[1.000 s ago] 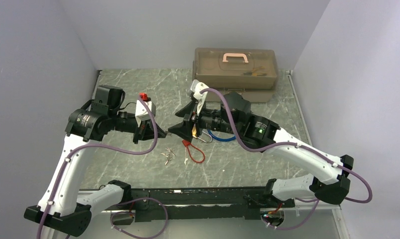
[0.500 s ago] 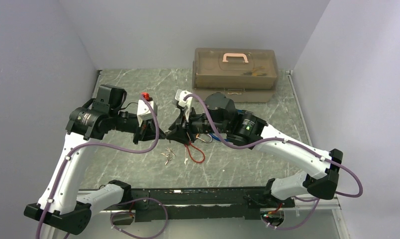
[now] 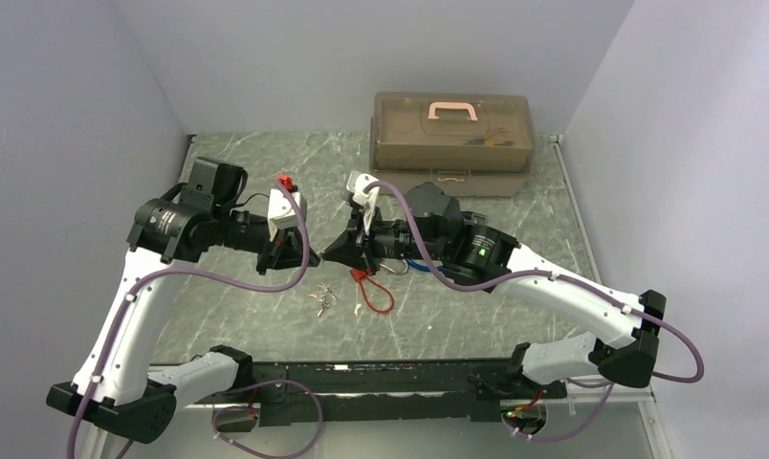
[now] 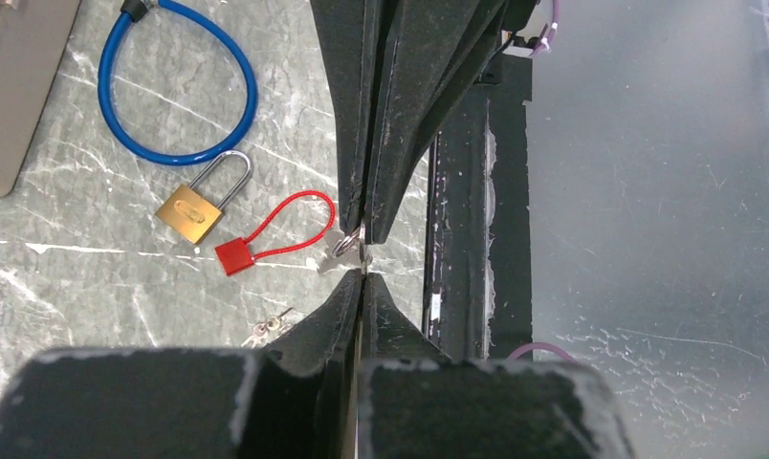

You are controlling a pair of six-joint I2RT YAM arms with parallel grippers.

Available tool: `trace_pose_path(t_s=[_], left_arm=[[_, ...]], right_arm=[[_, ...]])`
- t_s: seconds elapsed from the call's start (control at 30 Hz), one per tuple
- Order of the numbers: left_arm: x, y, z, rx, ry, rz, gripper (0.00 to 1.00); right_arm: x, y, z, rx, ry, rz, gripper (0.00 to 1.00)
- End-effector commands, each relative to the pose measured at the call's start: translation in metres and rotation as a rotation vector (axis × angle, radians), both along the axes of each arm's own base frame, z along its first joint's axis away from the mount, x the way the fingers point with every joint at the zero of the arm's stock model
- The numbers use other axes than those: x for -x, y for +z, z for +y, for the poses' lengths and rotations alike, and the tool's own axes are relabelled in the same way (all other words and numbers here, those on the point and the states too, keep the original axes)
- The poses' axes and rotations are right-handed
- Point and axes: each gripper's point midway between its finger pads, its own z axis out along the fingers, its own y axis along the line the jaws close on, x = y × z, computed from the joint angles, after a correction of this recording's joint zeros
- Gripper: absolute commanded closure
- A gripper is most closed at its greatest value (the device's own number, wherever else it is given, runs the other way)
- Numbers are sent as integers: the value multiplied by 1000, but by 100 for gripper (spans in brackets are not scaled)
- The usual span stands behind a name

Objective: Unlock with the key

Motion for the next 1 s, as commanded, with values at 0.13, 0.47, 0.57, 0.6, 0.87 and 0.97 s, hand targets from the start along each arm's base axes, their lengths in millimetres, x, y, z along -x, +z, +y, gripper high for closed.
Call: trace_pose_path(t_s=[0.13,0.47,0.57,0.6,0.87,0.97], left_arm=[[1,27,0,20,11,-47,84],[5,18,6,6,32,-93,35],[3,12,3,18,39,-58,31],[1,12,2,26,46,-47,30],[-8,30,-8,120,61,-97,36],[-2,34,-11,136,25,-78,43]], right_arm=[[-4,3,-14,-91,-96,46,100],[-4,29,-41,-367,-205,99,100],[0,39,-43,-422,-187,113,100],[1,43,-43,-438,-181,117,100],[10,59,-35,-494,-123,128,100],[12,59,-32,-487,-108,127,100]])
